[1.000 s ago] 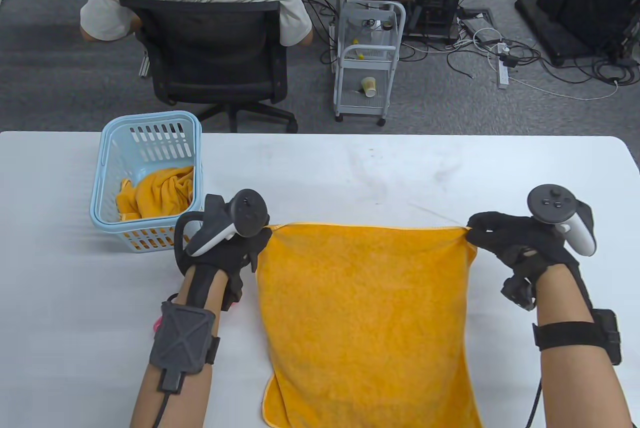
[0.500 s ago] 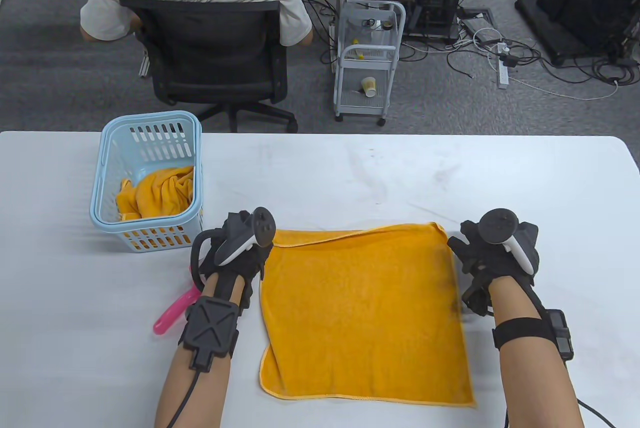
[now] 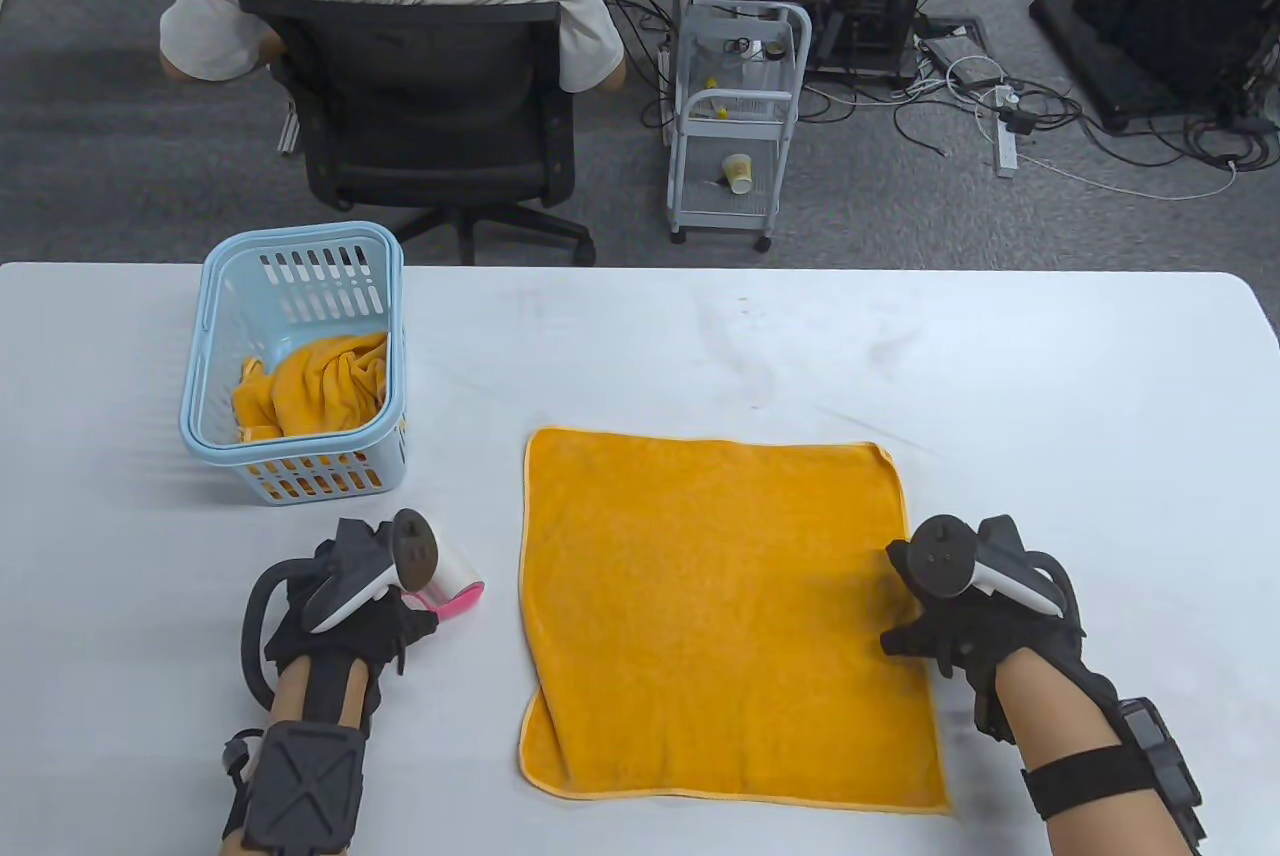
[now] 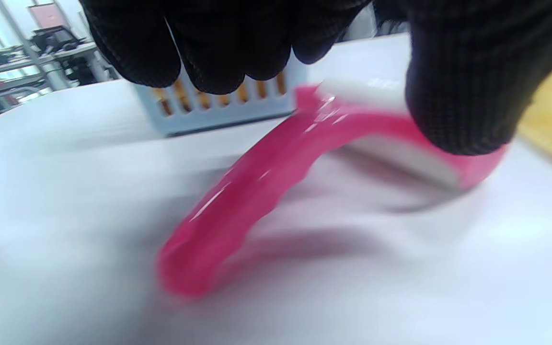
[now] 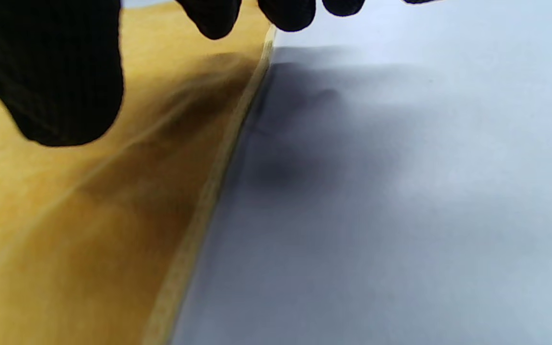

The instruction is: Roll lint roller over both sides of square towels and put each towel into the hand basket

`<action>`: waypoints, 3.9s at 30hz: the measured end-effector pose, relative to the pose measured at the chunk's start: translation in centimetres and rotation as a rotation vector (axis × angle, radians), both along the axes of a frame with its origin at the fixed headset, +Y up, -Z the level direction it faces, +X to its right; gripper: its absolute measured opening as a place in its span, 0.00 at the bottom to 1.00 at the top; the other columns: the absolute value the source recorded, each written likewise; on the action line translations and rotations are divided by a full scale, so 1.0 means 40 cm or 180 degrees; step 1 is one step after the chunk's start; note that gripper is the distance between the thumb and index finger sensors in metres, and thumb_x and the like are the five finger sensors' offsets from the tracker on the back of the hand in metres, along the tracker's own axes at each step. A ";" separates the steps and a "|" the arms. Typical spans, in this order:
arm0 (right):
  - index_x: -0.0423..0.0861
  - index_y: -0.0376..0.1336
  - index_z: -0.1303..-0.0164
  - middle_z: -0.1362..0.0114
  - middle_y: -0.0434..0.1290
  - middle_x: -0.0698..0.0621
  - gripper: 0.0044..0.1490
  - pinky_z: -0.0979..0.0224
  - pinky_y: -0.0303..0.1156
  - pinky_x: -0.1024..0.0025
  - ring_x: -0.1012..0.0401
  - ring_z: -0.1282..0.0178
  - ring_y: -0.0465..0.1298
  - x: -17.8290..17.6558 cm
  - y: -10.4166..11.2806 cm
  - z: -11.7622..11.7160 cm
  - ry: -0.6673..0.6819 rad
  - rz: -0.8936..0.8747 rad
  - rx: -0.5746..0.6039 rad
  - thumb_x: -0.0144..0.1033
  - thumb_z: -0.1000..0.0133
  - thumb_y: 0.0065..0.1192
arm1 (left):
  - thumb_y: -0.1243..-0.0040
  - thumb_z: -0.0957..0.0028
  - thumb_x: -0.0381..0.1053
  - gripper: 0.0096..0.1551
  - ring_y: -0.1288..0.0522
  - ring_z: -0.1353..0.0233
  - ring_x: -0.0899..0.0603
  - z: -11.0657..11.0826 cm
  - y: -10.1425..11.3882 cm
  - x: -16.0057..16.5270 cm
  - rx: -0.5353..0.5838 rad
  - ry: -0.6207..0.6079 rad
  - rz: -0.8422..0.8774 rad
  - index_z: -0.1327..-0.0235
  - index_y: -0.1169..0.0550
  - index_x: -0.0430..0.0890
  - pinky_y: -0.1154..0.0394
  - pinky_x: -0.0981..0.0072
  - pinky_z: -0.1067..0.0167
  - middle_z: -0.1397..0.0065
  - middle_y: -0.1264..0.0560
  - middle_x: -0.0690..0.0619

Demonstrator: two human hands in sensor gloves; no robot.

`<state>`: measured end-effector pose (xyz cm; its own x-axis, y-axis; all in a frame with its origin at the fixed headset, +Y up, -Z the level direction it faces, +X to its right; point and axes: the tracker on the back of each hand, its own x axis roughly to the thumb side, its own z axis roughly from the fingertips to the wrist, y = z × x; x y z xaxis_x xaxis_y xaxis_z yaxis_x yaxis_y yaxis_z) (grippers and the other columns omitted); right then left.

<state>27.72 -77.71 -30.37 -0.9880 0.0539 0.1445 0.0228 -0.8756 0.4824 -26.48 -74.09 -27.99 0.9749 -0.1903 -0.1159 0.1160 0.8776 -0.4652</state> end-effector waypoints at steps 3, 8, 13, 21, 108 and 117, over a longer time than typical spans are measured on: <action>0.49 0.45 0.14 0.13 0.44 0.38 0.66 0.24 0.49 0.27 0.34 0.15 0.43 -0.003 -0.021 0.013 0.0082 0.0102 0.0016 0.64 0.53 0.74 | 0.31 0.55 0.66 0.51 0.32 0.19 0.31 0.003 -0.037 -0.027 -0.0060 0.0193 -0.0059 0.22 0.39 0.50 0.33 0.34 0.27 0.15 0.39 0.44; 0.50 0.46 0.14 0.13 0.44 0.37 0.65 0.24 0.48 0.27 0.34 0.16 0.42 0.013 -0.031 0.021 0.0026 0.0078 0.0022 0.62 0.53 0.76 | 0.36 0.50 0.61 0.32 0.26 0.24 0.36 -0.004 -0.082 -0.034 0.0042 0.0306 -0.0069 0.32 0.29 0.56 0.30 0.38 0.28 0.20 0.31 0.50; 0.49 0.46 0.14 0.13 0.44 0.36 0.65 0.24 0.47 0.26 0.33 0.16 0.42 0.031 -0.025 0.022 -0.0023 0.0170 -0.0049 0.61 0.53 0.77 | 0.35 0.47 0.57 0.28 0.26 0.24 0.36 -0.004 -0.028 0.005 0.0248 0.0142 0.0694 0.34 0.28 0.55 0.31 0.37 0.28 0.21 0.30 0.49; 0.47 0.47 0.14 0.13 0.46 0.36 0.65 0.24 0.48 0.26 0.33 0.16 0.43 0.048 -0.019 0.026 -0.0119 0.0281 -0.0027 0.60 0.53 0.78 | 0.38 0.47 0.60 0.29 0.21 0.29 0.39 0.021 0.028 0.292 0.0096 -0.1108 0.1230 0.33 0.32 0.63 0.28 0.38 0.30 0.25 0.27 0.54; 0.46 0.47 0.14 0.13 0.47 0.35 0.64 0.25 0.50 0.27 0.33 0.16 0.45 0.065 -0.018 0.038 -0.0242 0.0294 -0.0039 0.58 0.52 0.77 | 0.36 0.46 0.55 0.34 0.22 0.35 0.44 -0.103 0.010 0.541 0.0106 -0.1470 0.0690 0.30 0.39 0.60 0.25 0.42 0.32 0.29 0.30 0.56; 0.46 0.47 0.14 0.13 0.47 0.35 0.64 0.25 0.50 0.27 0.33 0.16 0.45 0.066 -0.019 0.037 -0.0236 0.0281 -0.0043 0.58 0.52 0.77 | 0.36 0.45 0.51 0.28 0.22 0.35 0.43 -0.130 -0.040 0.528 0.0153 -0.1363 -0.0162 0.34 0.36 0.61 0.26 0.41 0.31 0.29 0.29 0.56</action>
